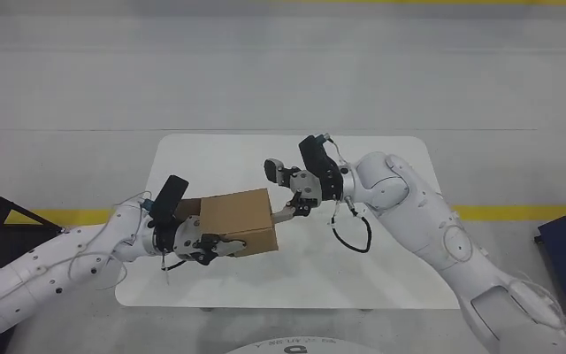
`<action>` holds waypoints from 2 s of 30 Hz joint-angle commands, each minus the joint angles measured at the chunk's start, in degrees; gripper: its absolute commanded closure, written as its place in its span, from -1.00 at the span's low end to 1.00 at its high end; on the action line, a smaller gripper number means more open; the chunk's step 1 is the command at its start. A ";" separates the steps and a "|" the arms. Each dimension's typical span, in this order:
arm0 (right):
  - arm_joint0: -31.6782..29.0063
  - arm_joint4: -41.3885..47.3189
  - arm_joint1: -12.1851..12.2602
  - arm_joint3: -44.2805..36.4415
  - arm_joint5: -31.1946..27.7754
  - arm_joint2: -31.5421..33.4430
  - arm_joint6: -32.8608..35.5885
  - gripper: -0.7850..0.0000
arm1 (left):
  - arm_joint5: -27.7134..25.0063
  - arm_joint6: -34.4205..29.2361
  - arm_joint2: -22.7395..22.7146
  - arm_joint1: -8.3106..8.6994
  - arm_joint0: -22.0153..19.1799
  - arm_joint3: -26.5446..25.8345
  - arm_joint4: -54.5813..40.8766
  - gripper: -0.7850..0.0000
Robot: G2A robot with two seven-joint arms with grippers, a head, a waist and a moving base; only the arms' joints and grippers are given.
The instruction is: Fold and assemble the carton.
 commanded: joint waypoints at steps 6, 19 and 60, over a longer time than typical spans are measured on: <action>1.61 0.57 -0.68 1.24 -0.26 -1.95 0.21 -0.93 | 0.00 0.00 0.00 -0.25 0.32 -0.50 1.25 1.00; 5.00 16.94 0.37 -0.60 -3.00 -5.81 10.87 -0.84 | 0.00 0.00 0.00 0.06 -0.03 -1.96 -0.29 1.00; -15.65 -5.63 5.89 -11.56 7.43 18.09 0.90 -1.00 | 30.72 -90.35 0.00 -4.61 -9.58 -9.20 -8.65 1.00</action>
